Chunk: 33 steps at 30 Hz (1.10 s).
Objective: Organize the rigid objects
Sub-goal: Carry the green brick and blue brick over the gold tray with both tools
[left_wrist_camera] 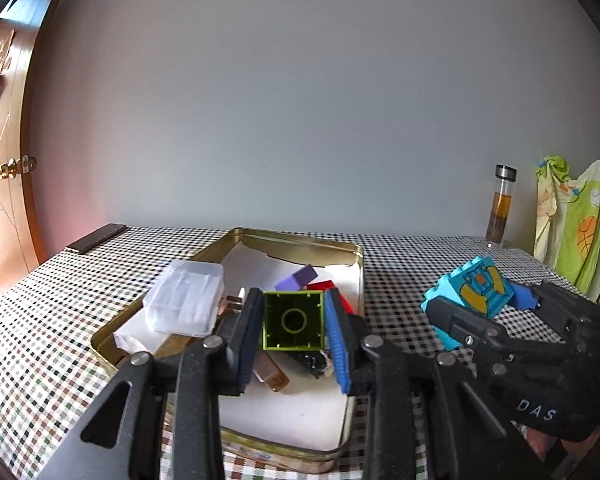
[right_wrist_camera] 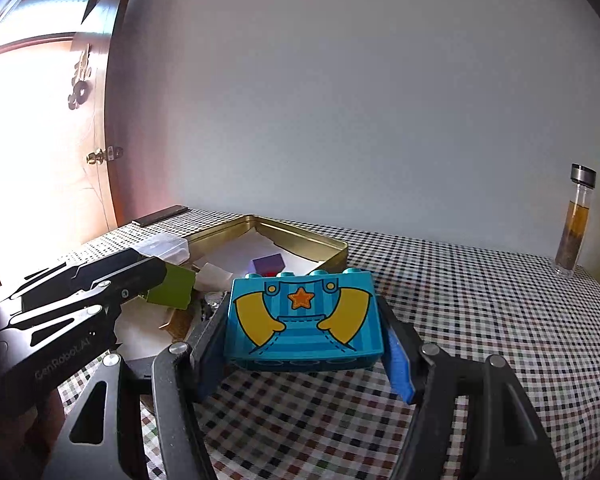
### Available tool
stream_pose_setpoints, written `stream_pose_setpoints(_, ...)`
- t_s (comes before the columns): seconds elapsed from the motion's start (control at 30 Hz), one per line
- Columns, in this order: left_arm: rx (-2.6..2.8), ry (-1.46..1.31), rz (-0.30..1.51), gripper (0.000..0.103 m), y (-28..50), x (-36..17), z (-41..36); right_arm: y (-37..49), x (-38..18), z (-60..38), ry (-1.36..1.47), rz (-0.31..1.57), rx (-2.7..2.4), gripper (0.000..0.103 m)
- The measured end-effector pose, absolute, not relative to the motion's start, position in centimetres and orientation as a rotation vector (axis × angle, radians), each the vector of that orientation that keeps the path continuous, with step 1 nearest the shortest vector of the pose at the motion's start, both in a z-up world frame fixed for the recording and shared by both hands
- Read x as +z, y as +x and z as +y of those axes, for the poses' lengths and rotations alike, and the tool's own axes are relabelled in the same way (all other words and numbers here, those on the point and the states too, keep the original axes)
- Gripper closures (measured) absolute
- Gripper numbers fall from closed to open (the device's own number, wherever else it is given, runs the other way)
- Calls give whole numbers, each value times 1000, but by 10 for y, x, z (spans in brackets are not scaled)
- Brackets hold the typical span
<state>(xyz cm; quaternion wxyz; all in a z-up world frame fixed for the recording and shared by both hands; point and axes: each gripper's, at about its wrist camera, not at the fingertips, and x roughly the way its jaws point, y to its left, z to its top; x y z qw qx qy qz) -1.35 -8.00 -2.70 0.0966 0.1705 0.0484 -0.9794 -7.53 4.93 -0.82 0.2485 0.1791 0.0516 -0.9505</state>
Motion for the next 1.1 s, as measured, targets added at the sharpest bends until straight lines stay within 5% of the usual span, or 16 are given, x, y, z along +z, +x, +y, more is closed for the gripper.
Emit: stream_pose_setpoints(1.1, -2770, 539, 209, 73, -9, -32, -137, -62, -10, -8, 452, 239, -2485, 35)
